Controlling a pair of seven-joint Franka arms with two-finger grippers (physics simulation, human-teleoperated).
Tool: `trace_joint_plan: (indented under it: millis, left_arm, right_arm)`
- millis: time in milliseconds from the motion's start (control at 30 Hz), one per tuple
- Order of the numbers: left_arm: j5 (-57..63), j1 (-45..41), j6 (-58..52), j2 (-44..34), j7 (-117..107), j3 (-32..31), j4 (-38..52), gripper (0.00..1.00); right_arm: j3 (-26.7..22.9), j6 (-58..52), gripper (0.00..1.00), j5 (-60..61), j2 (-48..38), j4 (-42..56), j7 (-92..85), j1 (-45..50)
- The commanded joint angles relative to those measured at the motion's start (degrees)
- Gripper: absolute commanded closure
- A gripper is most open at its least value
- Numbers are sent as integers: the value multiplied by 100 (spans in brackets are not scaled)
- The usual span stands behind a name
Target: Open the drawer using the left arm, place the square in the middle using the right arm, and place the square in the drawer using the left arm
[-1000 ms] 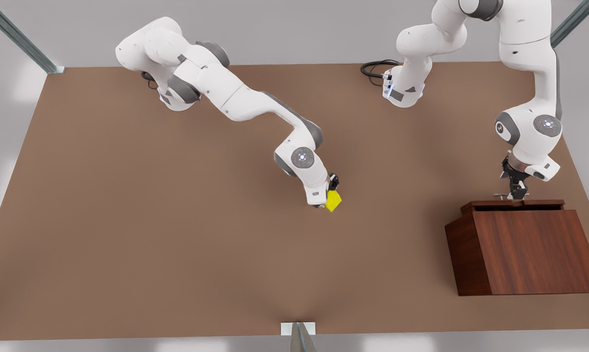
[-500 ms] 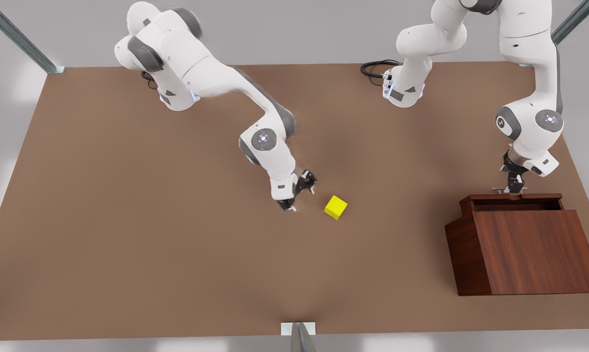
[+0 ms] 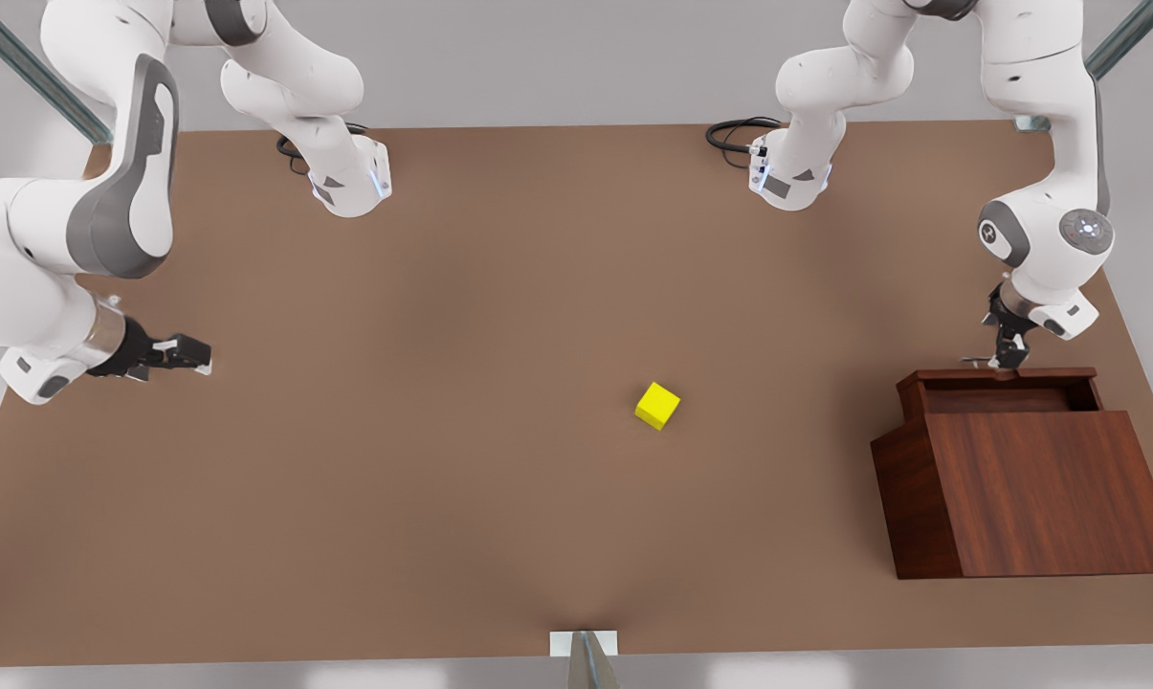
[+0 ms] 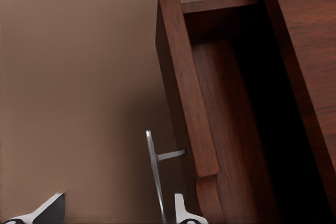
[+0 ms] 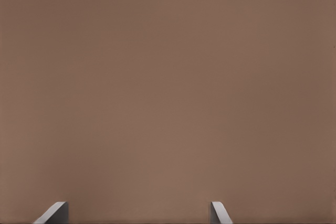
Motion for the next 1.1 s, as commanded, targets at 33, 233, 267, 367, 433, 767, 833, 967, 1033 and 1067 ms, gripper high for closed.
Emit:
trace_joint_plan:
  millis: [33,233,267,367,433,767,833,967,1033,1067]
  left_arm:
    - [2,8,-3,-74,4,1,-83,0]
    - [2,8,-82,-153,135,98,-136,0]
    - [2,8,-82,-180,197,142,-144,0]
    - [2,8,-91,-250,241,159,-232,0]
    - [2,8,-117,-400,338,221,-346,0]
    - [-95,-774,-1946,-2368,1383,212,-356,0]
    - [-552,-1547,-1902,-1965,2587,159,268,0]
    - [-885,-3191,-2595,179,2597,-192,3080,0]
    - [-1334,-3200,-3659,1507,2527,-886,5005,0]
    - [-1422,-3200,-3809,1938,2308,-1141,5611,0]
  right_arm:
    - [-10,30,0,24,2,53,-16,-74]
    - [-27,205,0,112,19,176,28,-223]
    - [-27,214,0,129,19,176,37,-241]
    - [-27,478,0,121,37,256,2,-232]
    - [-18,959,0,155,63,256,-7,-205]
    - [17,1190,0,129,63,256,19,-144]
    - [8,1199,0,103,72,256,19,-153]
    - [8,1234,0,138,81,256,28,-179]
    - [8,1234,0,138,81,256,28,-153]
    - [8,1234,0,138,81,256,28,-153]
